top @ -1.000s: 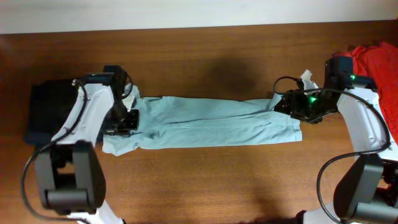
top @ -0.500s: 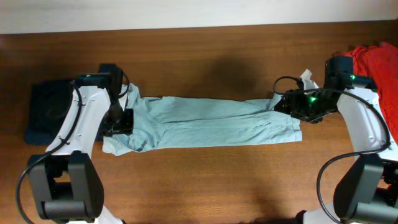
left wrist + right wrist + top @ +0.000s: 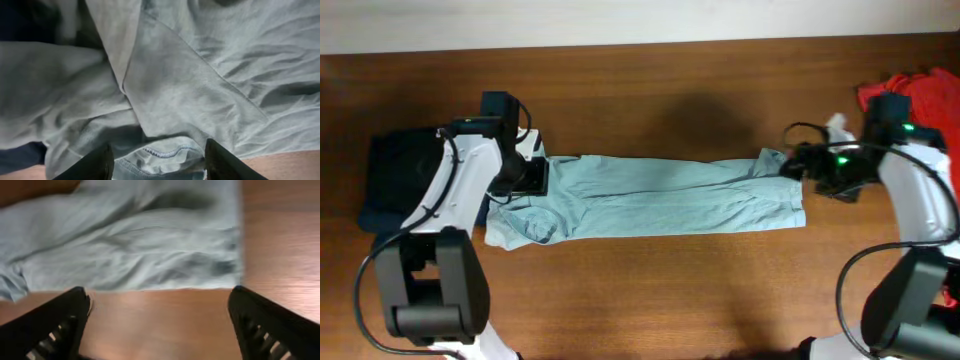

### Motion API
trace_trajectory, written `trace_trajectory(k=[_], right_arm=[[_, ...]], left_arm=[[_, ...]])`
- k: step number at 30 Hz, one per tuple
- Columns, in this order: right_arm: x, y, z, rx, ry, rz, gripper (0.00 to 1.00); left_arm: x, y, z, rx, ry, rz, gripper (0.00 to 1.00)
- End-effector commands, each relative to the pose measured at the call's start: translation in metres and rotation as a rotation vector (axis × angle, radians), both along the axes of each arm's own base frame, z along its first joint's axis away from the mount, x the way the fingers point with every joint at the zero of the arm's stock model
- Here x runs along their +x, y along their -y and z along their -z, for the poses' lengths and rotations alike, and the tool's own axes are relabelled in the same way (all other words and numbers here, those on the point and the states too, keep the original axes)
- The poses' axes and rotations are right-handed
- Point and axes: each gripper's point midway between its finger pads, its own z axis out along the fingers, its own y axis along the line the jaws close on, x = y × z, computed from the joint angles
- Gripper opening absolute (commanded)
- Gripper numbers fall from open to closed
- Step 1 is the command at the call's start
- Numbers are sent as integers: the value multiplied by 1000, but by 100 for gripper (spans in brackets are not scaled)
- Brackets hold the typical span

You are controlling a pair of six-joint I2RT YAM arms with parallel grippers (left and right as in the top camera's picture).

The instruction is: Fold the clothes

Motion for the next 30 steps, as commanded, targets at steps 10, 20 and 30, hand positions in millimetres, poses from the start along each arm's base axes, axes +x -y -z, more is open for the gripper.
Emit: trace_trajectory(k=[10,20,30], right_arm=[[9,14,50,94,-35,-50,81],[59,18,56,56,106,8,67],[75,15,72,-256,63,28,58]], left_arm=[[4,2,0,-21,9,19,58],[32,6,16,-29,87,53,57],[39,6,60,-26,35,72,53]])
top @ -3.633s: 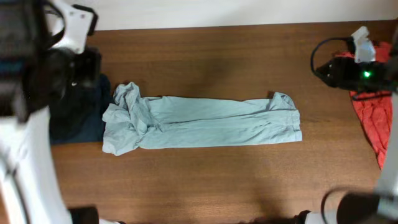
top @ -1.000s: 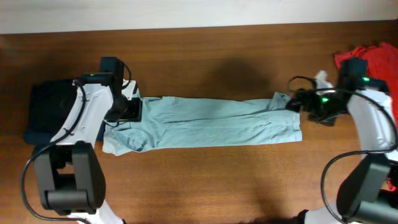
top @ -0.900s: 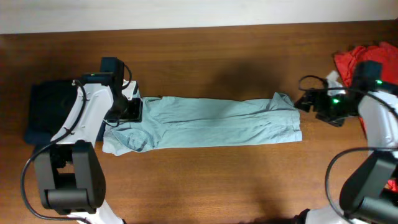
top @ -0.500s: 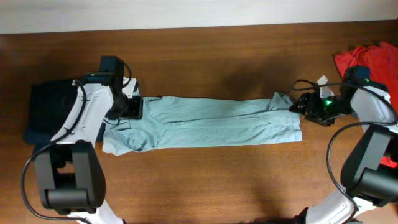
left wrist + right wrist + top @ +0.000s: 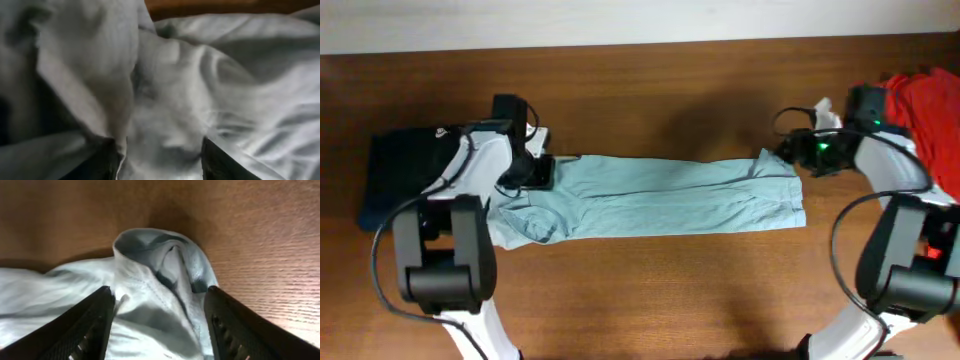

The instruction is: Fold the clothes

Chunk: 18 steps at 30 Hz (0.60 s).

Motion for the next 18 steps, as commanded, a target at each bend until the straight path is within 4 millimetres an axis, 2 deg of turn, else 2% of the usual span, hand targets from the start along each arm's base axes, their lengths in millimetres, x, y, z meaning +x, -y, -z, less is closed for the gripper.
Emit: trace_trajectory(k=[1,5,6,7,9,11,13,18], right_arm=[[-1,10,19,-216,-81,66,58],[-6,10,43,-234,-154,125,51],[-8,11,47,-231,-170,130,45],[-10,12,50,-232,-178,133,33],[-12,20,51,-259,-189,147,17],[-14,33,46,-297,-196,174,8],[-18,47,39,-328,-211,205,4],[-23,77,17,-322,-231,275,5]], left_arm=[[3,1,12,-11,-10,20,53],[6,1,12,-11,-1,20,53],[6,1,12,-11,0,20,54],[6,1,12,-11,-1,20,53],[6,1,12,-11,-1,20,53],[6,1,12,-11,-1,19,53],[6,1,12,-11,-1,19,54],[6,1,12,-8,-1,19,53]])
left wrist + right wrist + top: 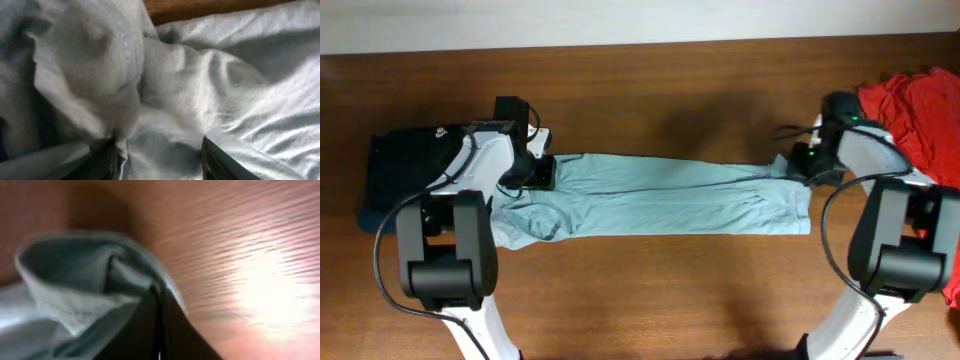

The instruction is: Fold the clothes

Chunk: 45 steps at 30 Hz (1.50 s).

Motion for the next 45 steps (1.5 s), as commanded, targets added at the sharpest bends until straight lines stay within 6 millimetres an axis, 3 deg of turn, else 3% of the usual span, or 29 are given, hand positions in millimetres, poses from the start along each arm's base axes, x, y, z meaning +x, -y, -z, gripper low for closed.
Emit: trace_trajectory(k=[1,3,5,7,8,14,23,29,32,34,40,43,45], right_arm=[[5,39,-29,-71,36,86,8],[2,48,-33,-70,29,107,14],[-4,57,-35,-63,16,133,14],[-4,56,-35,-24,25,130,19],[2,42,-36,57,56,57,37],[29,-13,-58,288,226,-204,47],[41,-28,-36,78,149,-256,38],[42,-14,-28,-9,119,-201,38],[44,-14,-28,-11,128,-201,45],[44,-18,-24,10,122,-206,37],[38,-29,-11,78,90,-215,27],[37,-24,-12,70,87,-206,5],[33,-12,-15,33,72,-150,4]], left_arm=[[2,0,3,-8,-1,15,53],[2,0,3,-8,-1,15,53],[2,0,3,-8,-1,15,53],[2,0,3,-8,-1,15,54],[2,0,3,-8,-1,15,53],[4,1,2,-8,7,15,53],[6,1,2,-9,17,15,54],[5,1,2,-9,12,15,54],[5,1,2,-9,13,15,53],[5,1,2,-9,13,15,53],[5,1,2,-9,13,15,53],[5,1,2,-9,13,15,53],[5,1,2,-9,12,15,54]])
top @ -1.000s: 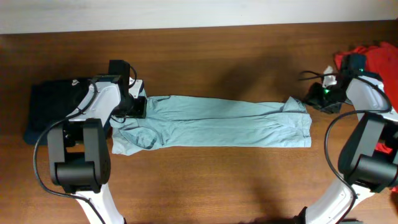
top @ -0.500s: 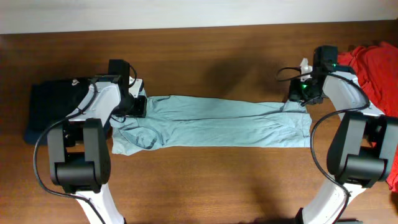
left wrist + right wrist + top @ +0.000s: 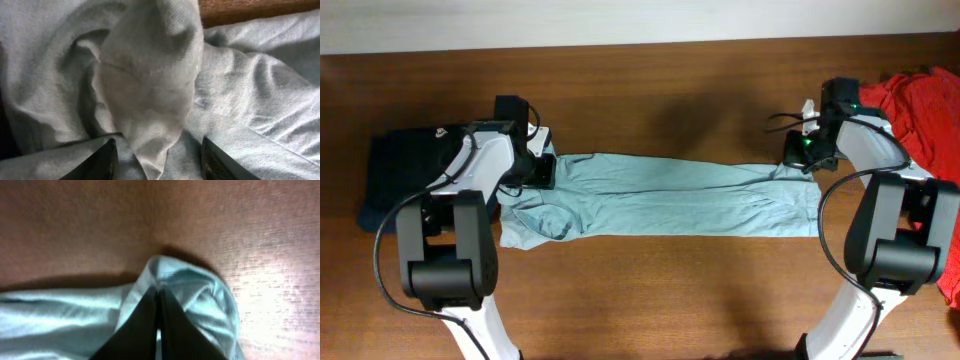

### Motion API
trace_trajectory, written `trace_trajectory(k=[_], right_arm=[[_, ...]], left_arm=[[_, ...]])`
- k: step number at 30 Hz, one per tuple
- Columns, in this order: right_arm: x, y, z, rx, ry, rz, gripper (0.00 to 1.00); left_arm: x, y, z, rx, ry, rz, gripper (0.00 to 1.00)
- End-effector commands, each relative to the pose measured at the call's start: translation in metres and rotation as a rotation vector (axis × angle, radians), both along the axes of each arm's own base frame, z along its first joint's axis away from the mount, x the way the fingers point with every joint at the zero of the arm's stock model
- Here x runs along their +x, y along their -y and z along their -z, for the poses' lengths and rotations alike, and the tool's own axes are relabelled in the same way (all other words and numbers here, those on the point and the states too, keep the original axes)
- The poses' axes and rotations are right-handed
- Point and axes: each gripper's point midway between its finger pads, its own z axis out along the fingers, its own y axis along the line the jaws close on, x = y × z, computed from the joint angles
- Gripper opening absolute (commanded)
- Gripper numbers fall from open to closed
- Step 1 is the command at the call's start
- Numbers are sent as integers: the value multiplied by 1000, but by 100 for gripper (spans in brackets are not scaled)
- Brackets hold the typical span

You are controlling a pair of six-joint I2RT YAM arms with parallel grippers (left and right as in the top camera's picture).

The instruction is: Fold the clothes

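Note:
A light blue garment point(image 3: 660, 195) lies stretched in a long band across the wooden table point(image 3: 670, 90). My left gripper point(image 3: 542, 170) sits at its far left corner. In the left wrist view the gripper point(image 3: 162, 150) is open, with a bunched fold of the cloth point(image 3: 150, 75) rising between its spread fingers. My right gripper point(image 3: 798, 157) is at the garment's far right corner. In the right wrist view that gripper point(image 3: 158, 294) is shut on a raised pinch of the blue cloth point(image 3: 195, 287).
A dark navy garment point(image 3: 400, 180) lies at the left end of the table, beside the left arm. A heap of red clothes point(image 3: 920, 100) lies at the right edge, with a small white item point(image 3: 808, 108) near it.
My right gripper, still shut on the far right corner, has moved slightly toward the back. The garment's right end now reaches farther right and its left end has slid right. The left gripper stays open in place.
At first both grippers were open, the right one over the garment's right end and the left one on its left end. Then the right gripper stood open around the far right corner. Then it was shut on that corner. Now the garment lies drawn out rightward.

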Motion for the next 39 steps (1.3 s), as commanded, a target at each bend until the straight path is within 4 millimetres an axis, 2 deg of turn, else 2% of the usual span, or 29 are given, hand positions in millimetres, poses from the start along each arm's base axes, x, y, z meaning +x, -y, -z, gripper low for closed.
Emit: trace_trajectory(k=[1,4,6,7,10,13,14,15,17,19,20,23,25,26,27,31,33,34,37,39], right_arm=[[-1,28,-11,-78,-9,114,4],[-10,58,-26,-160,-22,219,4],[-18,67,-31,-156,-37,259,4],[-27,73,-30,-145,-67,304,4],[-40,80,-28,-132,-105,350,6],[-42,81,-28,-130,-114,352,19],[-43,81,-28,-129,-116,353,36],[-43,82,-28,-129,-118,354,47],[-48,84,-28,-126,-132,364,55],[-57,87,-27,-89,-157,383,68],[-59,86,-26,-61,-160,384,69],[-55,68,-37,272,-65,267,74],[-62,69,-47,398,-18,229,75],[-66,68,-50,426,-7,193,76],[-69,64,-52,455,3,158,77],[-76,54,-42,453,-12,89,85],[-82,45,-28,467,-37,76,86],[-85,41,-21,476,-49,66,86],[-95,31,0,503,-85,44,86],[-94,23,3,537,-77,29,86]], left_arm=[[1,1,3,-9,-5,15,53],[1,1,3,-9,-5,15,53],[1,1,3,-9,-4,15,53],[1,1,3,-8,-5,15,53],[1,1,3,-8,-5,15,53],[1,1,3,-8,-4,15,53],[1,1,3,-8,-5,15,54],[1,1,3,-8,-4,15,53],[1,1,3,-8,-4,15,54],[3,1,1,-9,1,15,58],[4,1,-1,-9,3,15,58],[13,1,-30,-9,14,15,58],[23,1,-61,-10,41,15,58],[29,1,-79,-10,63,15,58],[38,1,-109,-11,106,15,58],[50,2,-171,-11,206,16,62],[52,2,-210,-11,276,19,64],[51,2,-224,-11,299,19,65],[45,1,-249,-6,340,39,66],[42,1,-254,-4,349,44,66]])
